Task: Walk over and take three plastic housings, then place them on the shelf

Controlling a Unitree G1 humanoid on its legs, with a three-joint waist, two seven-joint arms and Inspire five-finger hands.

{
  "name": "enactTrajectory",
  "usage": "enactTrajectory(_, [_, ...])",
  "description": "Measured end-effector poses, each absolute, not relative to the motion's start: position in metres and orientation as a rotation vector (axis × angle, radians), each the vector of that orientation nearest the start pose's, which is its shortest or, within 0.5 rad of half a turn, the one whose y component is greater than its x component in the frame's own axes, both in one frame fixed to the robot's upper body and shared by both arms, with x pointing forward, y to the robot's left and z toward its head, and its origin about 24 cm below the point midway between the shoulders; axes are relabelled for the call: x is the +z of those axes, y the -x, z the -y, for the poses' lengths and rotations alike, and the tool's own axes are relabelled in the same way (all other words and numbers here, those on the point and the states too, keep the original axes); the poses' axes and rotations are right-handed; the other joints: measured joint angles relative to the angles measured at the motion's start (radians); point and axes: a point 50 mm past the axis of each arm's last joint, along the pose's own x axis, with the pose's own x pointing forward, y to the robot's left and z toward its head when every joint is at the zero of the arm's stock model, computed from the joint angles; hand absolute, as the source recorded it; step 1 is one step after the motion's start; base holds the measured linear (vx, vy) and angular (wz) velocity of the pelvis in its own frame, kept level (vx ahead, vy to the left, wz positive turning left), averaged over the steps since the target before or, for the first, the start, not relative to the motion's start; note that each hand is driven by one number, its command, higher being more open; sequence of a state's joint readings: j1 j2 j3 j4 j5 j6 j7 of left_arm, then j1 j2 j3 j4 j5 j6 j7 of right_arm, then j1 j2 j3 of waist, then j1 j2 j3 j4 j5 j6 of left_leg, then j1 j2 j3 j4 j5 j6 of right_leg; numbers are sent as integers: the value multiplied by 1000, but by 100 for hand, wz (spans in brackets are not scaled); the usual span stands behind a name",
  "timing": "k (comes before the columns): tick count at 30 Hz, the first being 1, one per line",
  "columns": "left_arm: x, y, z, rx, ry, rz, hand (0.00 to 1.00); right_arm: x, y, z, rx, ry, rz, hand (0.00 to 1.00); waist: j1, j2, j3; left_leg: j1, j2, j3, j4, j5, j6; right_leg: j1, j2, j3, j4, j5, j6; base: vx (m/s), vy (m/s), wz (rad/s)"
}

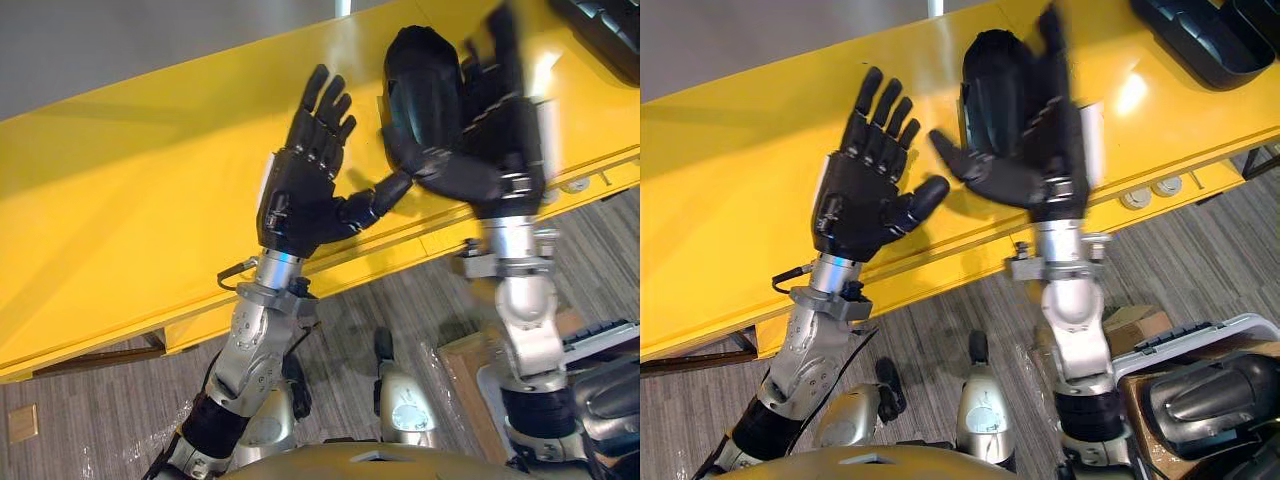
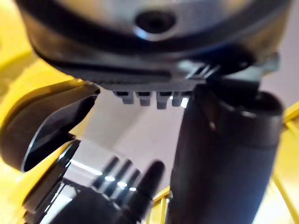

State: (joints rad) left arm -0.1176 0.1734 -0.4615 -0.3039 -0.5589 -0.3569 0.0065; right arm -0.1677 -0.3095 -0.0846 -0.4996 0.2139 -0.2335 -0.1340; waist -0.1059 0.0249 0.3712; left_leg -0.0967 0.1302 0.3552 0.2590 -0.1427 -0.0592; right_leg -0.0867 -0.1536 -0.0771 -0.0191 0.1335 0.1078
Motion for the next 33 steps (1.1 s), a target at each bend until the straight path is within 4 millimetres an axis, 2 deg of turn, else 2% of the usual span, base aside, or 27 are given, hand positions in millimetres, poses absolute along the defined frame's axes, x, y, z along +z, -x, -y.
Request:
enactTrajectory(3, [148,-226,-72,-564,527,540,100,238,-215,218,-170,131,986,100,-19,-1,0,0,5,11,15,-12,-1,0,1,11,0,1,2,-25,8,-11])
enactTrajectory(6, [147,-226,-73,-583,516,539,100,246,-215,246,-270,240,960,100,-44,-1,-1,4,8,28,20,-21,-1,-2,3,27,0,2,5,-32,9,-16])
enactTrajectory(9, [147,-225,-73,-634,529,538,100,237,-235,272,-315,280,809,100,-56,-2,-1,2,13,30,25,-23,-2,-2,6,29,0,3,6,-41,-8,-4])
enactTrajectory(13, [143,-225,-69,-711,492,528,100,218,-275,303,-371,278,544,100,-42,0,-2,-5,23,22,35,-23,-6,-2,15,24,2,3,6,-54,-31,2])
enactTrajectory(15, [139,-230,-68,-747,470,504,100,218,-293,310,-364,276,455,100,-40,2,-1,-26,24,7,44,-22,-7,-16,15,15,8,3,6,-70,-25,15])
enactTrajectory(17, [136,-235,-69,-764,461,478,100,231,-311,314,-344,256,427,100,-38,8,5,-69,30,-15,77,-19,-3,-38,16,-1,23,3,6,-60,-11,25])
enactTrajectory(18, [136,-235,-69,-765,456,475,100,233,-313,314,-343,256,422,100,-36,10,6,-70,31,-18,82,-19,-3,-38,16,-3,24,3,6,-52,2,22])
enactTrajectory(20, [134,-239,-72,-774,427,466,100,254,-326,313,-310,242,436,100,-11,26,24,-83,35,-35,104,-22,-3,-42,18,-6,36,3,5,-71,6,13])
enactTrajectory(22, [135,-240,-74,-779,414,474,100,269,-330,309,-269,233,462,100,0,41,32,-109,36,-57,125,-26,-1,-47,18,-21,39,4,4,-66,-2,21])
enactTrajectory(30, [145,-247,-82,-820,373,504,100,285,-348,286,-47,96,475,100,58,47,55,-179,23,-115,154,-17,13,-71,16,-74,53,2,-1,-47,-9,24])
enactTrajectory(33, [144,-250,-86,-810,371,496,100,292,-351,287,-33,30,489,100,78,47,58,-192,18,-123,154,-13,18,-76,12,-83,53,1,-3,-6,10,14])
